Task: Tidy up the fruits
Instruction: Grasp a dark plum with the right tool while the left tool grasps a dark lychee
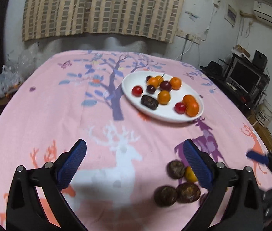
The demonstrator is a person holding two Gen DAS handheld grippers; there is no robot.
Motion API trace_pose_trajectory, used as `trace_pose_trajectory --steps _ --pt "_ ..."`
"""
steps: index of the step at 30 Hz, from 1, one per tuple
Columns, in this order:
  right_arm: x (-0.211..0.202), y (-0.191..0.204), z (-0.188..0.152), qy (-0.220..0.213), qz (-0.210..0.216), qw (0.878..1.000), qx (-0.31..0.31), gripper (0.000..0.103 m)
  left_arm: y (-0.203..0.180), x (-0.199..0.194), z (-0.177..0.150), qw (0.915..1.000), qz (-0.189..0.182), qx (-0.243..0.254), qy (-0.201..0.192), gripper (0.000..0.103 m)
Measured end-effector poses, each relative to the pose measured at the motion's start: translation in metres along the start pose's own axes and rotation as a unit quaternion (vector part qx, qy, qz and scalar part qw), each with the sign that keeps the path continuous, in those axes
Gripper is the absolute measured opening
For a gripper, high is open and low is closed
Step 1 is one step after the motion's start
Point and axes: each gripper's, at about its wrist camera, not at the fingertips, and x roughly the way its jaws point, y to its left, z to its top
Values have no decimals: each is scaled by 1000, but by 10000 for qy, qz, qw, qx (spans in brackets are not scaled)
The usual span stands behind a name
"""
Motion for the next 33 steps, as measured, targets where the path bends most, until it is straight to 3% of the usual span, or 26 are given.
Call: trace_pose_trajectory --steps 3,5,14,17,20,22,24,26,29,33 --pt "3 16 -19 255 -72 9996 62 84 7 8 -12 9995 222 -89 190 99" --pt "7 20 -26 377 -11 9991 209 84 11 7 -12 9995 112 -165 248 99" --pt "35 18 -29 918 279 9934 623 56 18 -10 -8 9994 100 -317 42 99" --pt "42 16 -27 988 359 9920 700 53 19 -12 -7 9995 91 -306 17 99" --pt "43 10 -27 997 383 9906 850 38 19 -15 -5 9995 238 -186 -88 99" --pt "41 6 -29 958 410 9902 931 38 19 -17 -5 9994 309 -81 -139 99" --pt "34 2 -30 849 389 9904 1021 38 15 -15 -6 9997 -42 256 44 99" --pt "25 -5 -32 748 440 9894 1168 38 2 -11 -15 9939 -538 885 368 97" --pt "15 -13 -32 641 455 9890 1253 38 -21 -11 -38 9782 -861 1802 567 79" --pt "6 -21 -32 530 450 9886 1335 38 -33 6 -58 9651 -1066 2141 1062 60"
